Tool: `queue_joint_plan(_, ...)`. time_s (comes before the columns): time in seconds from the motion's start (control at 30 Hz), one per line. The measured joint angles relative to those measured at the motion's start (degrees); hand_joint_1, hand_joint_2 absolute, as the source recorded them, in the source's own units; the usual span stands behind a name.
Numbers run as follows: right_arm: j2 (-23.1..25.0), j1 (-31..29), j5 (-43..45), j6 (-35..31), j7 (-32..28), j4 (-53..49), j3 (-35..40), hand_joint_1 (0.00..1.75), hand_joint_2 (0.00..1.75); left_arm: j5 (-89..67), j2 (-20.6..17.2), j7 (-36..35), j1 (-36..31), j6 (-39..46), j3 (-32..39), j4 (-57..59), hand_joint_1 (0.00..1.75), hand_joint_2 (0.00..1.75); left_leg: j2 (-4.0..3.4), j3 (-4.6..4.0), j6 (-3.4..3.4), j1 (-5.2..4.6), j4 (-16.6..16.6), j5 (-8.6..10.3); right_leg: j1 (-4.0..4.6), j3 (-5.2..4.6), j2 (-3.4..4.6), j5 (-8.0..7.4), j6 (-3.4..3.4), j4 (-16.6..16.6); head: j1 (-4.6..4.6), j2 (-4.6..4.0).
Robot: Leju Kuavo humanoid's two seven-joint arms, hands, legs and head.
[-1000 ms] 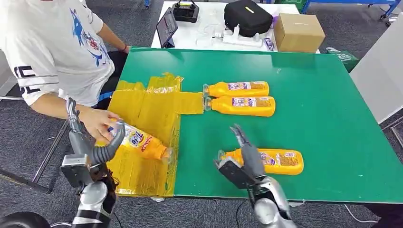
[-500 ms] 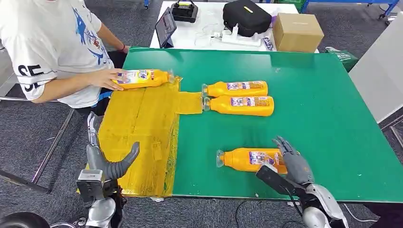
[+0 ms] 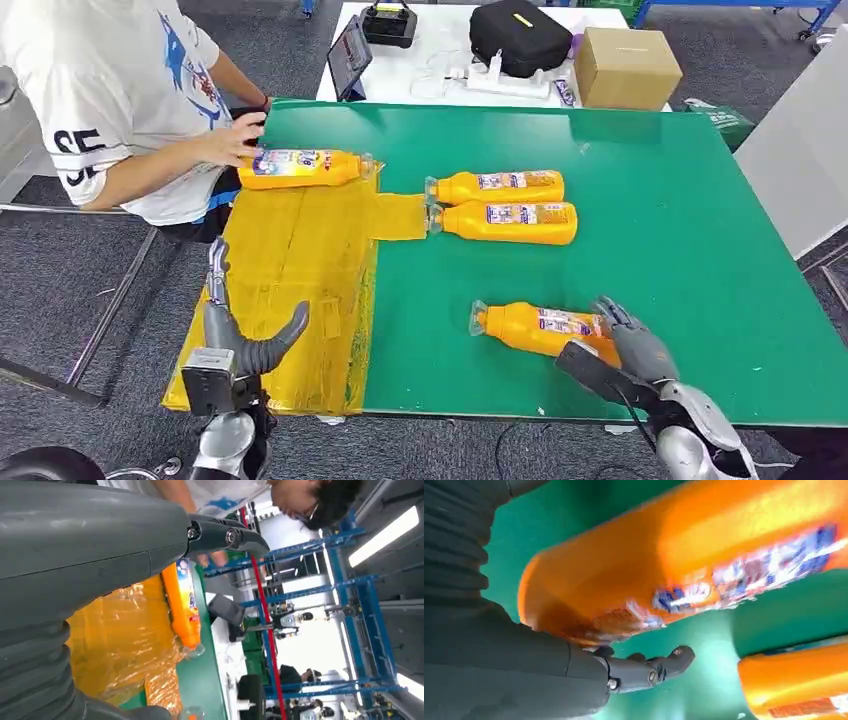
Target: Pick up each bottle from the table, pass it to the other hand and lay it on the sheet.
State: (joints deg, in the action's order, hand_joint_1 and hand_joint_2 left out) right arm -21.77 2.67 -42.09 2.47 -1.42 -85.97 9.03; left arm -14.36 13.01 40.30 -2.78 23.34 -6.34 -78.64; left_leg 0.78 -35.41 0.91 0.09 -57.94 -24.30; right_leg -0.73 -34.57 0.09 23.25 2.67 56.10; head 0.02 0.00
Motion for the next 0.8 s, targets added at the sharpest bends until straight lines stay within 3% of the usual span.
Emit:
queue_joint_plan(0.27,-0.15,-6.37,-3.24,-0.90,-1.29,6.43,0.31,0.00,1.75,-0.18,0.33,0.00,-1.72,-0.04,-0.24,2.29,0.00,1.75,-0.08,0.01,0.01,0.00,0.00,0.03,0.01,0.01,0.02,-0.02,0.00,0.01,-0.02,0.00)
queue_joint_plan(0.8,0.06,-10.15,-2.65,0.37,-2.36,10.85,1.64,0.00,1.75,-0.20,0.63,0.00,-2.59,-0.92,-0.26,4.05,0.00,1.75,-0.09,-0.03,0.01,0.00,0.00,0.03,0.01,-0.01,0.02,-0.02,0.00,0.01,0.00,0.00)
